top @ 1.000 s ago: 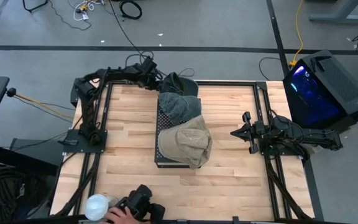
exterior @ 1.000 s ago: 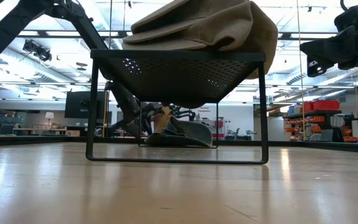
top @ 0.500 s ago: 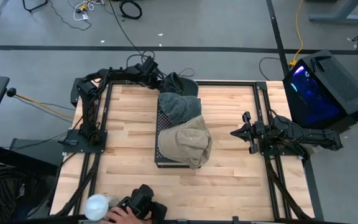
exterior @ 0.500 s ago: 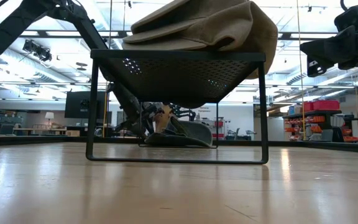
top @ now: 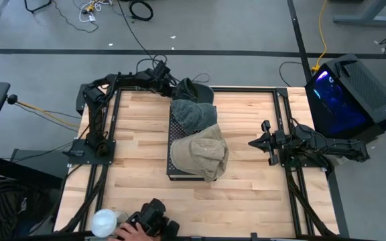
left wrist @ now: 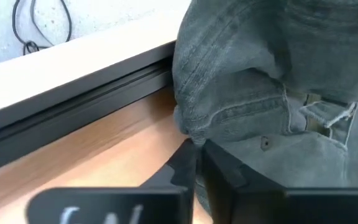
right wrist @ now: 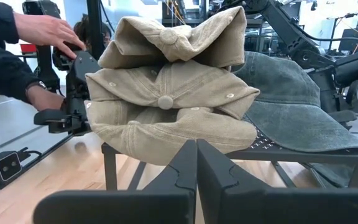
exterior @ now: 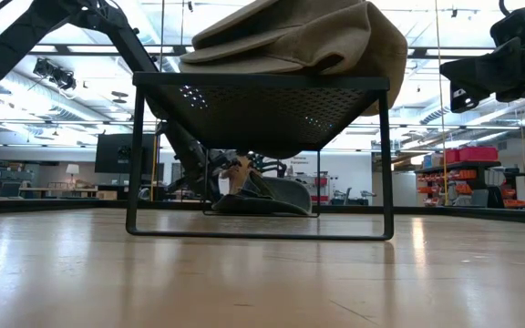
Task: Pick & Place hat
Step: Stack the gray cap on top of the other gray cap on the shelf
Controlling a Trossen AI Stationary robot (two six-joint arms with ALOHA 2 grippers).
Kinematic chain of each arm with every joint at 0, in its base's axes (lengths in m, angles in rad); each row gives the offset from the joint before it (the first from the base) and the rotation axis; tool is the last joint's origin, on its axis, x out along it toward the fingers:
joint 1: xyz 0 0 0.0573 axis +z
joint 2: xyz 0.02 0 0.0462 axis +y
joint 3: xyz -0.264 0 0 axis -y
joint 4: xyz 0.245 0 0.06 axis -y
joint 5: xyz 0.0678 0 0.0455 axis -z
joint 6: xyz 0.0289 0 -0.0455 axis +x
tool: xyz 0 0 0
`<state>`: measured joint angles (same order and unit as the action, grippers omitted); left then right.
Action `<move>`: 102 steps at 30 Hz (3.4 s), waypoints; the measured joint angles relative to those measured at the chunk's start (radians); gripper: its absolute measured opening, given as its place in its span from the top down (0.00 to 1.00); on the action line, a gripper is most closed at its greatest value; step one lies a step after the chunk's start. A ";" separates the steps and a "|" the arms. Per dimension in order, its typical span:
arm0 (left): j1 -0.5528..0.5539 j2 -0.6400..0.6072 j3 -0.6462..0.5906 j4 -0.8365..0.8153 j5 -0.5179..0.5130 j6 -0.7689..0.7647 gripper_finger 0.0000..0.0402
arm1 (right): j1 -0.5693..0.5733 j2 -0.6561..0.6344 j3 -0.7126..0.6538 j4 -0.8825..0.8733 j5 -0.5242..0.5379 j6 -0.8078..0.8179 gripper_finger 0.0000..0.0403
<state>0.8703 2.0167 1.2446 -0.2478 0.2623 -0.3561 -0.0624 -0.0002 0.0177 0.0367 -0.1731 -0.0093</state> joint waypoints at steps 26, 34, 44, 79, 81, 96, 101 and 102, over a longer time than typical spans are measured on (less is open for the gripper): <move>-0.030 -0.234 0.000 -0.012 -0.075 0.144 0.99 | 0.000 0.000 0.000 0.000 0.000 0.000 0.98; -0.063 -0.300 0.002 -0.001 -0.104 0.200 0.99 | 0.000 0.000 0.000 0.000 0.000 0.000 0.98; -0.114 -0.309 0.192 -0.155 -0.177 0.327 0.99 | 0.000 0.000 0.000 0.000 0.000 0.000 0.98; -0.282 -0.309 0.518 -0.228 0.012 0.925 0.99 | 0.000 0.000 0.000 0.000 0.000 0.000 0.98; -0.292 -0.309 0.518 -0.208 0.023 0.964 0.99 | 0.000 0.000 0.000 0.000 0.000 0.000 0.98; -0.374 -0.332 0.524 -0.179 -0.004 1.041 0.99 | 0.000 0.000 0.000 0.000 0.000 0.000 0.98; -0.393 -0.336 0.571 -0.258 -0.050 1.030 0.99 | 0.000 0.000 0.000 0.000 0.000 0.000 0.98; -0.397 -0.336 0.579 -0.278 -0.058 1.030 0.99 | 0.000 0.000 0.000 0.000 0.000 0.000 0.98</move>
<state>0.4736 1.6802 1.8232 -0.5261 0.2047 0.6735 -0.0626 -0.0002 0.0177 0.0366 -0.1730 -0.0093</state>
